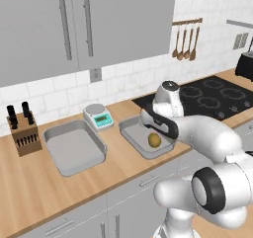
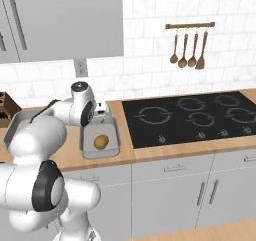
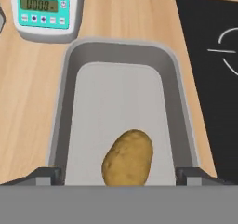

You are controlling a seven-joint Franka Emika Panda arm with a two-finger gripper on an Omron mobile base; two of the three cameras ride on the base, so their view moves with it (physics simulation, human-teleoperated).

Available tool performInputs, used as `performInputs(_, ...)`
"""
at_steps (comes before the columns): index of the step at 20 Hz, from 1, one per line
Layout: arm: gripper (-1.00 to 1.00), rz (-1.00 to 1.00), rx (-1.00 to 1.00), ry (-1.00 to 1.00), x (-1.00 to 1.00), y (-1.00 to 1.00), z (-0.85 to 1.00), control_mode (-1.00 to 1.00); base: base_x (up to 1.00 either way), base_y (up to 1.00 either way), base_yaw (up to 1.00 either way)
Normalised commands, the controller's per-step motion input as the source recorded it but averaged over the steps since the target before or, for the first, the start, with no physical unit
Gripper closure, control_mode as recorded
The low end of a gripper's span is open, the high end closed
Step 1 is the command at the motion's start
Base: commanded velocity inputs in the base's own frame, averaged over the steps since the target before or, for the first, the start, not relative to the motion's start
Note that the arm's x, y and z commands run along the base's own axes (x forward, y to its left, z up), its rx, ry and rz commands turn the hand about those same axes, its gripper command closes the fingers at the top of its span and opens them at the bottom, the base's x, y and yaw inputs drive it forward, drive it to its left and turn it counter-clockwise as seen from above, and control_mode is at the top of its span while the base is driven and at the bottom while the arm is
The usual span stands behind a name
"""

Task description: Place one potato and one steak in each tupperware on the nearby counter, to pack two identical lunches.

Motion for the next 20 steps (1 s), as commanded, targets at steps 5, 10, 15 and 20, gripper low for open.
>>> performInputs(5,-1.00,0.02,0.00,0.00,-1.00,0.00,0.32,-1.00,0.00,0.00,0.00)
performInputs(10,-1.00,0.17,-0.05,-0.01,-0.80,0.18,0.07,1.00,-0.20,0.04,0.06)
performInputs(15,-1.00,0.00,0.00,0.00,0.00,0.00,0.00,1.00,-1.00,0.07,0.39)
performInputs(20,-1.00,0.00,0.00,0.00,0.00,0.00,0.00,1.00,-1.00,0.02,0.54)
